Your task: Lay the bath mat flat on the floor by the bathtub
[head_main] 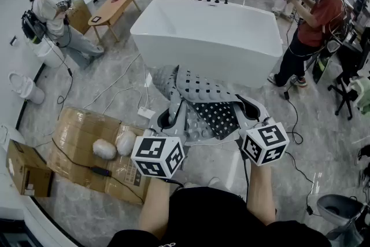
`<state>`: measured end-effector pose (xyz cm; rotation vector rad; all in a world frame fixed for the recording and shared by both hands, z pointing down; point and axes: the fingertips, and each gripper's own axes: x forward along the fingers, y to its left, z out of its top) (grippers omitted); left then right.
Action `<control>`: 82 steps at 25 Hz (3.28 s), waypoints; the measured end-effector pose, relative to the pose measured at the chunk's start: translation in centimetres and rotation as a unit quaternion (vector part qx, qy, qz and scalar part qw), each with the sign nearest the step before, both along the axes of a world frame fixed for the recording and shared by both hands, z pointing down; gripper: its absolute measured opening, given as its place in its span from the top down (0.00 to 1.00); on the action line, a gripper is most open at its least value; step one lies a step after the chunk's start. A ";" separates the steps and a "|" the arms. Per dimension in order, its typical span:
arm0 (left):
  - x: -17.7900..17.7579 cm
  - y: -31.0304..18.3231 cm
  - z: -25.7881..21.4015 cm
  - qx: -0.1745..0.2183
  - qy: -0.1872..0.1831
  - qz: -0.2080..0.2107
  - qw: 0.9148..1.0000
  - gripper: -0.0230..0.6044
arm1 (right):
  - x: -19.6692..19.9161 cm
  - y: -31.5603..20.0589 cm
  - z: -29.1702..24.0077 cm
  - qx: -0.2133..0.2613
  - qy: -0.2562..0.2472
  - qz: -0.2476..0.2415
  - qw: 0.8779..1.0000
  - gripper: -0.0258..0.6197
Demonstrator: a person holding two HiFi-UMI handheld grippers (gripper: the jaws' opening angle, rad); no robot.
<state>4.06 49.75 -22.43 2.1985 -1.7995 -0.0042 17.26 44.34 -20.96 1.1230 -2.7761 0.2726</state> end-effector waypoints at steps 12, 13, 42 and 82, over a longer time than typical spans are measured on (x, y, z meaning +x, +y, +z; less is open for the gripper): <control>1.6 -0.2 0.1 -0.006 -0.013 -0.012 1.000 0.92 | 1.7 -0.8 1.1 -0.019 -0.026 -0.011 0.999 0.92; 1.8 -0.2 0.1 -0.006 -0.016 -0.015 1.000 0.92 | 2.0 -0.8 1.1 -0.020 -0.028 -0.013 0.999 0.92; 6.2 -3.9 0.5 -0.006 -0.029 -0.015 0.999 0.92 | 7.2 -3.0 1.0 0.002 -0.043 -0.013 0.999 0.92; -15.7 -36.2 5.5 -0.068 0.028 0.046 0.996 0.93 | -15.1 -32.5 2.2 -0.044 -0.013 0.052 0.998 0.92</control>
